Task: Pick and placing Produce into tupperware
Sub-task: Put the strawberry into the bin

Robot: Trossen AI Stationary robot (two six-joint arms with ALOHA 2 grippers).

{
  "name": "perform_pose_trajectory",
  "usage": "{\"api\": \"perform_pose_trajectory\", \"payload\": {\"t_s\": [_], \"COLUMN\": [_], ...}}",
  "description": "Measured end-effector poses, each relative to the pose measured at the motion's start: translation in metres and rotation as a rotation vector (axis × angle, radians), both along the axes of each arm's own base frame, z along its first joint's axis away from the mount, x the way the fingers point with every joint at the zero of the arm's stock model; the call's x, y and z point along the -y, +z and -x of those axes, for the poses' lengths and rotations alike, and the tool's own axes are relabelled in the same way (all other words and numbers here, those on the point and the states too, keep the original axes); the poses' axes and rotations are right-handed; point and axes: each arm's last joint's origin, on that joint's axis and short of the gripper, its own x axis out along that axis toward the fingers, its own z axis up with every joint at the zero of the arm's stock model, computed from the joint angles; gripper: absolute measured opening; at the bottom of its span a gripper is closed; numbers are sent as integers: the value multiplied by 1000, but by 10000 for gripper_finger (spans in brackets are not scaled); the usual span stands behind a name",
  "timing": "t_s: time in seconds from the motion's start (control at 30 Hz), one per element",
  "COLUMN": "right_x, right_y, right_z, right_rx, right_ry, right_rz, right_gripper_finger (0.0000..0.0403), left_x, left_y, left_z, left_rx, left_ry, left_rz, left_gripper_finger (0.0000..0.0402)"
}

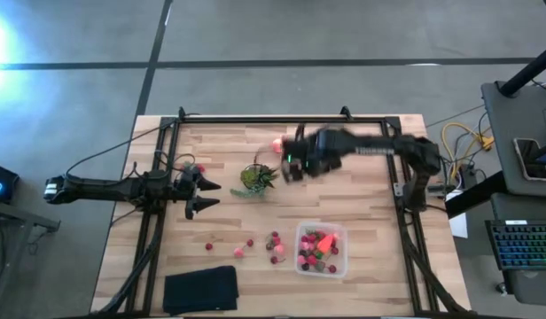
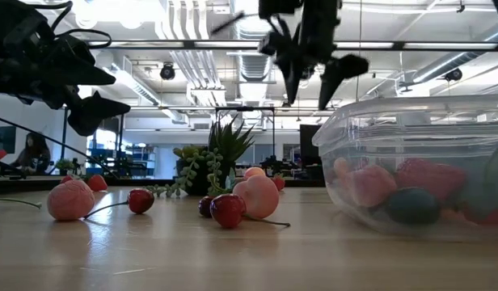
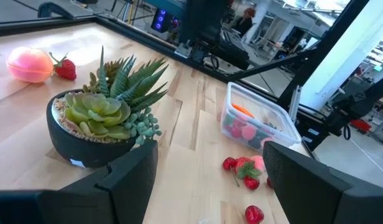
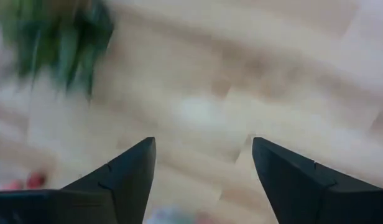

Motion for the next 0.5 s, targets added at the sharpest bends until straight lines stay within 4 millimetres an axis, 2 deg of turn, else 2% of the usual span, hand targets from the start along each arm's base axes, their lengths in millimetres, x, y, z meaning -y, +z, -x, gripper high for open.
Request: {"api": "perform_pose_trajectory", "payload": {"t_s": [0.13,0.27,0.37,0.5], "right_x": [62,110,134,155], "right_y": [-6,-13,-30,-60], "right_z": [2,7,6,-1], "right_rx": [65,126,131,117], "right_ry": [-51,-139,-145,-128], "right_rz": [-8,-20,-62,-114], "right_gripper_finger": [252,245,240,237], "left_x": [0,0,-1,-4], "left_y": [0,0,0,0], "left_z": [0,0,0,0], "left_rx": [1,0,-3,0], "left_ry": [0,0,24,148], "left_rz": [0,0,1,-23], "left_gripper_finger": [277,277,277,277]}}
